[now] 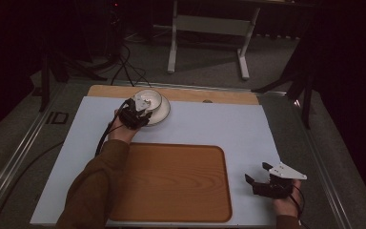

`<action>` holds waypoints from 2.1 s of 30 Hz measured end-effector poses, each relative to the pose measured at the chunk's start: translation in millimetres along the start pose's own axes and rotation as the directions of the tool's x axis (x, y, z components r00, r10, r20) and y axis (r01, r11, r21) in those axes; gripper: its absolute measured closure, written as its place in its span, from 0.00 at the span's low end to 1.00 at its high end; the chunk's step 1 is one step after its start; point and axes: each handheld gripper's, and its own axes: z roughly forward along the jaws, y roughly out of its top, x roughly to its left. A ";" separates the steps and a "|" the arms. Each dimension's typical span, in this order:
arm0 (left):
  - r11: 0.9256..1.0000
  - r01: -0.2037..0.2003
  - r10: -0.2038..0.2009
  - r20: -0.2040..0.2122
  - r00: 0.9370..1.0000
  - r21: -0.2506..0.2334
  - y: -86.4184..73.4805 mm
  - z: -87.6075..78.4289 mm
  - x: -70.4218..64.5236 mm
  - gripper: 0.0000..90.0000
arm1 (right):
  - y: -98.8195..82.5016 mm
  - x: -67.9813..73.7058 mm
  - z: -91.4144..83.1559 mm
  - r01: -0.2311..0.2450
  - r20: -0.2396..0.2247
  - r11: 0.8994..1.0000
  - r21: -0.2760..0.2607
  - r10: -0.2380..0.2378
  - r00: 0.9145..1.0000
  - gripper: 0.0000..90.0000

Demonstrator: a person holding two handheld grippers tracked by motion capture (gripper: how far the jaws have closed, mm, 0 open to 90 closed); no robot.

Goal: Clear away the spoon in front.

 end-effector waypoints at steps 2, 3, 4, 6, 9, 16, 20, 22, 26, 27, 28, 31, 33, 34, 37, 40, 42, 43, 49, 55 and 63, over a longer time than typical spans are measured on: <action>1.000 -0.006 0.006 -0.011 1.000 0.011 0.9 -0.1 -0.1 0.78 | 0.0 -0.1 -0.1 0.000 0.000 1.000 0.000 0.000 1.000 0.15; 1.000 -0.004 0.004 -0.015 1.000 0.013 0.9 -0.4 0.2 0.79 | 0.0 -0.2 -0.1 0.001 0.000 1.000 0.000 -0.001 1.000 0.15; 1.000 -0.003 0.003 -0.016 1.000 0.015 1.0 -0.9 0.6 0.83 | -0.1 0.0 0.3 0.000 -0.001 1.000 0.001 0.000 1.000 0.15; 1.000 -0.007 0.008 -0.022 1.000 0.016 1.1 -1.4 0.9 0.84 | 0.0 0.0 0.2 0.001 -0.001 1.000 0.003 -0.001 1.000 0.15; 1.000 -0.022 0.023 -0.047 0.999 0.021 2.2 -4.6 1.2 0.91 | 0.1 0.3 -0.1 0.003 0.000 1.000 0.003 -0.003 1.000 0.15; 0.999 -0.049 0.050 -0.063 0.997 0.020 3.0 -11.2 0.5 0.98 | 0.0 0.3 0.3 0.003 -0.001 1.000 0.005 -0.003 1.000 0.15; 0.999 -0.046 0.046 -0.067 0.997 0.011 4.4 -16.1 0.9 0.98 | 0.1 0.1 -0.2 0.002 0.001 1.000 0.003 -0.002 1.000 0.15; 0.999 -0.043 0.043 -0.066 0.997 0.000 6.1 -20.9 0.8 0.99 | 0.1 0.1 -0.2 0.002 0.001 1.000 0.002 -0.002 1.000 0.15; 0.999 -0.045 0.044 -0.058 0.997 -0.019 9.2 -29.4 -1.9 0.99 | 0.1 0.0 -0.3 0.002 0.000 1.000 -0.004 -0.002 1.000 0.15; 0.999 -0.049 0.048 -0.055 0.997 -0.024 10.5 -31.9 -3.1 0.99 | 0.0 0.1 -0.5 -0.001 0.000 1.000 -0.004 0.001 1.000 0.15; 0.998 -0.050 0.048 -0.056 0.997 -0.028 11.2 -33.4 -3.8 0.99 | 0.0 0.0 -0.6 0.000 0.001 1.000 -0.005 0.000 1.000 0.15; 0.998 -0.046 0.044 -0.050 0.998 -0.040 13.7 -39.2 -5.6 0.99 | 0.1 0.3 -0.7 0.001 0.000 1.000 -0.004 -0.001 1.000 0.15; 0.998 -0.046 0.044 -0.048 0.998 -0.043 14.4 -42.5 -6.3 0.99 | 0.1 0.6 -0.8 0.001 0.000 1.000 -0.004 -0.001 1.000 0.15; 0.998 -0.046 0.044 -0.046 0.998 -0.045 14.6 -43.7 -6.2 0.99 | 0.0 0.5 -0.8 0.001 0.000 1.000 -0.004 -0.001 1.000 0.15; 0.998 -0.043 0.041 -0.046 0.998 -0.050 15.7 -49.1 -6.4 0.99 | -0.1 0.1 -1.0 0.001 0.001 1.000 -0.007 -0.001 1.000 0.15; 0.997 -0.036 0.034 -0.042 0.999 -0.062 16.7 -54.8 -7.4 0.99 | -0.1 0.3 -0.9 0.000 0.000 1.000 -0.007 0.000 1.000 0.15; 0.997 -0.038 0.035 -0.041 0.999 -0.066 17.2 -57.9 -8.3 0.99 | 0.0 0.5 -1.1 -0.001 -0.001 1.000 -0.008 0.001 1.000 0.15; 0.997 -0.037 0.034 -0.038 0.999 -0.070 17.2 -59.6 -8.8 0.99 | 0.0 0.4 -1.1 -0.001 -0.001 1.000 -0.008 0.001 1.000 0.15; 0.996 -0.028 0.026 -0.031 0.999 -0.082 14.9 -69.1 -8.8 0.98 | -0.1 0.3 -1.0 -0.001 -0.001 1.000 -0.009 0.001 1.000 0.15; 0.996 -0.016 0.013 -0.027 1.000 -0.089 10.0 -77.7 -7.0 0.98 | -0.1 0.5 -1.0 -0.001 -0.001 1.000 -0.009 0.001 1.000 0.15; 0.995 -0.001 -0.001 -0.023 1.000 -0.100 -0.2 -92.2 -6.6 0.98 | -0.2 0.4 -1.5 -0.001 0.001 1.000 -0.010 0.001 1.000 0.15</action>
